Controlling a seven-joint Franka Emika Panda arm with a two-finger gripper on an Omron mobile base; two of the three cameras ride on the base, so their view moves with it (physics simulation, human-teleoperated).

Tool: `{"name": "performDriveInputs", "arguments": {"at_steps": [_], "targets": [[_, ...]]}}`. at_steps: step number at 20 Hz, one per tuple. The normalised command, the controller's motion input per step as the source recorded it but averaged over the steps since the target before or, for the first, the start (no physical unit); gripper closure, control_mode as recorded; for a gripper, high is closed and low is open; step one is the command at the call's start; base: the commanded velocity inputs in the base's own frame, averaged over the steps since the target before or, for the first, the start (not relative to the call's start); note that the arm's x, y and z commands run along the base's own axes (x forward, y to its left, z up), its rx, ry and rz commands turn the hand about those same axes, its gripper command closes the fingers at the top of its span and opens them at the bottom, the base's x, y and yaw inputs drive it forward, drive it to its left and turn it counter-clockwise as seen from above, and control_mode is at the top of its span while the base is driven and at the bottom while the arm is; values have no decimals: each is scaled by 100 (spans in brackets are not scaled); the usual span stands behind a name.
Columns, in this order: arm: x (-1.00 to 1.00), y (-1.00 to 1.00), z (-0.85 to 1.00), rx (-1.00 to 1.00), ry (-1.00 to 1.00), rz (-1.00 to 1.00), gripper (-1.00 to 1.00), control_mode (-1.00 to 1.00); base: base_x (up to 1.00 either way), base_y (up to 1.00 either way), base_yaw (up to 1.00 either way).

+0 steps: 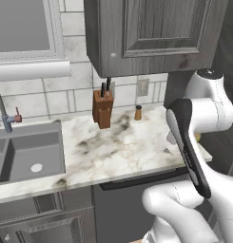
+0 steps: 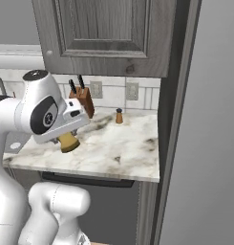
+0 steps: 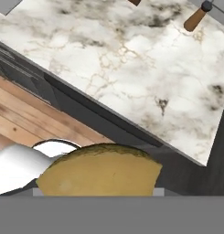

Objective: Place the sponge inside the microwave to prepare for sanitizing.

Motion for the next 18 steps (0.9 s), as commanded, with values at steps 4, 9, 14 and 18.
{"name": "performDriveInputs", "arguments": {"at_steps": [4,9,14,18], "targets": [[0,0,0,0,0,0,100,-100,0,0,0],[-5,-4,0,0,0,0,100,100,-53,-23,-1],[0,0,0,0,0,0,100,100,-69,-31,-5],[0,0,0,0,0,0,100,100,-59,-25,-2]]}}
